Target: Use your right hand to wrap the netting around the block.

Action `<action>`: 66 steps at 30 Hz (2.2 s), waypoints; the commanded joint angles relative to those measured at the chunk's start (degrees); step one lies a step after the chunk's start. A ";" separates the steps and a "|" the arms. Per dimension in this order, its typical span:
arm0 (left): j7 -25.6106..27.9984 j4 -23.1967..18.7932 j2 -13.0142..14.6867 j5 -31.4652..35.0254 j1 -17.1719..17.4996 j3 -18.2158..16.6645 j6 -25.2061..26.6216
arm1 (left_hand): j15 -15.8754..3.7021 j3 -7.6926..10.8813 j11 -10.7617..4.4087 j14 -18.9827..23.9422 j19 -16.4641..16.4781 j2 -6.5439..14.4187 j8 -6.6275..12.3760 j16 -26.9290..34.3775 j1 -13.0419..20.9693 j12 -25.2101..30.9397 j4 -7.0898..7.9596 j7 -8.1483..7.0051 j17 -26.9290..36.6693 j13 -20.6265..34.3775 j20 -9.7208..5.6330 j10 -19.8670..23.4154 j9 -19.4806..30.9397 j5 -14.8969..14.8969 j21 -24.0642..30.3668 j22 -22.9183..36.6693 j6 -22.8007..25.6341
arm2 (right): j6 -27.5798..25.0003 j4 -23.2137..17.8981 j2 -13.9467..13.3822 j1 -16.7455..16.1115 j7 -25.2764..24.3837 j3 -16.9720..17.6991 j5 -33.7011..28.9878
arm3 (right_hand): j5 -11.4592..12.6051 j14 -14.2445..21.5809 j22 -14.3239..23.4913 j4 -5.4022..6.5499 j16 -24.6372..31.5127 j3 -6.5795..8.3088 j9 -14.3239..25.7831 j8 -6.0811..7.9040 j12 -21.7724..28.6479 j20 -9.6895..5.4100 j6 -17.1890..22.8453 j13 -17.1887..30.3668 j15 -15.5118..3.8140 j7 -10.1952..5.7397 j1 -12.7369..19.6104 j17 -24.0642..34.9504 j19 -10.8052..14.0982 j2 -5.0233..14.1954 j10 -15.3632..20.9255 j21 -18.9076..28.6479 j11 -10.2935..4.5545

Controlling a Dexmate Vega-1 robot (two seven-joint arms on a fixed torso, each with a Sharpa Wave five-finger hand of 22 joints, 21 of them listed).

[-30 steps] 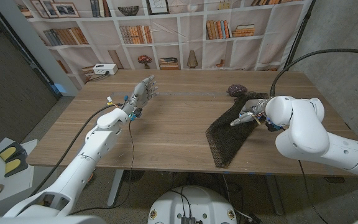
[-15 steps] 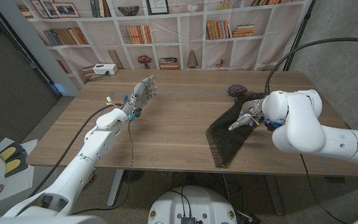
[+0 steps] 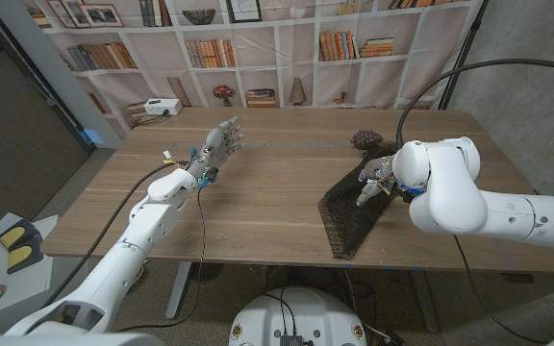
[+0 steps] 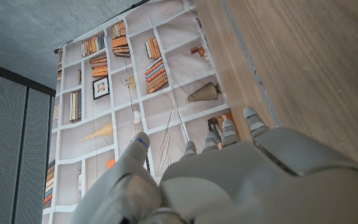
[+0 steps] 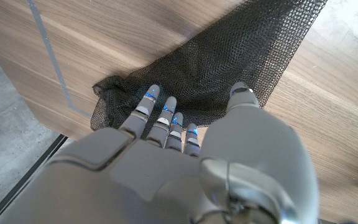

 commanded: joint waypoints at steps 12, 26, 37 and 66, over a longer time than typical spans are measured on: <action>-0.61 0.98 -0.36 -0.87 -0.18 -0.08 0.12 | 0.22 0.16 -0.10 0.35 0.29 -0.02 0.05 0.02 -0.16 -0.14 -0.39 -0.33 0.17 0.13 0.04 -0.31 0.10 0.08 -0.07 0.21 -2.10 | 8.31 1.06 3.47 -0.76 0.25 -0.76 -3.51 | -1.63 -6.69 0.18 -1.95 -0.64 0.46 -1.81 1.06 -3.72 0.09 -9.23 0.01 1.62 -10.86 2.80 0.02 -5.07 2.59 -8.33 -2.60 -0.52; -1.57 1.84 -0.96 -1.90 -0.44 -0.48 -0.17 | 0.16 0.13 -0.12 0.41 0.31 -0.05 0.07 0.04 -0.24 -0.09 -0.36 -0.40 0.18 0.13 0.04 -0.18 0.10 0.08 -0.10 0.22 -2.02 | 38.00 7.27 11.31 -24.65 -3.13 16.78 -28.48 | -2.65 -15.81 0.51 -2.56 -1.37 1.05 -1.89 1.46 -6.53 2.28 -17.09 0.89 3.41 -11.02 4.19 0.45 -12.98 4.16 -18.55 -5.90 1.57; -2.33 2.57 -1.39 -2.62 -0.31 -0.79 -0.61 | 0.22 0.05 -0.14 0.56 0.38 -0.11 0.07 0.10 -0.37 -0.08 -0.30 -0.43 0.21 0.13 0.05 -0.15 0.10 0.08 -0.10 0.23 -1.99 | 64.59 10.78 20.36 -39.08 -6.35 35.42 -30.53 | -2.17 -16.84 0.36 -4.39 -1.16 2.84 -1.71 3.48 -4.34 3.11 -11.34 1.01 3.43 -10.93 7.99 -0.57 -13.08 4.35 -14.30 -6.15 0.60; -2.75 3.79 -2.22 -3.61 -0.52 -1.31 -0.43 | 0.07 -0.07 -0.06 1.02 0.53 -0.17 0.09 0.25 -0.62 -0.07 -0.16 -0.35 0.25 0.14 0.04 -0.10 0.09 0.11 -0.12 0.24 -1.85 | 100.60 17.51 47.78 -50.76 0.25 56.87 -43.19 | -2.62 -22.23 0.43 -3.43 -1.89 4.47 -1.60 2.20 -6.17 2.63 -12.32 1.16 3.99 -11.07 8.65 -1.25 -17.45 5.72 -20.49 -7.87 0.58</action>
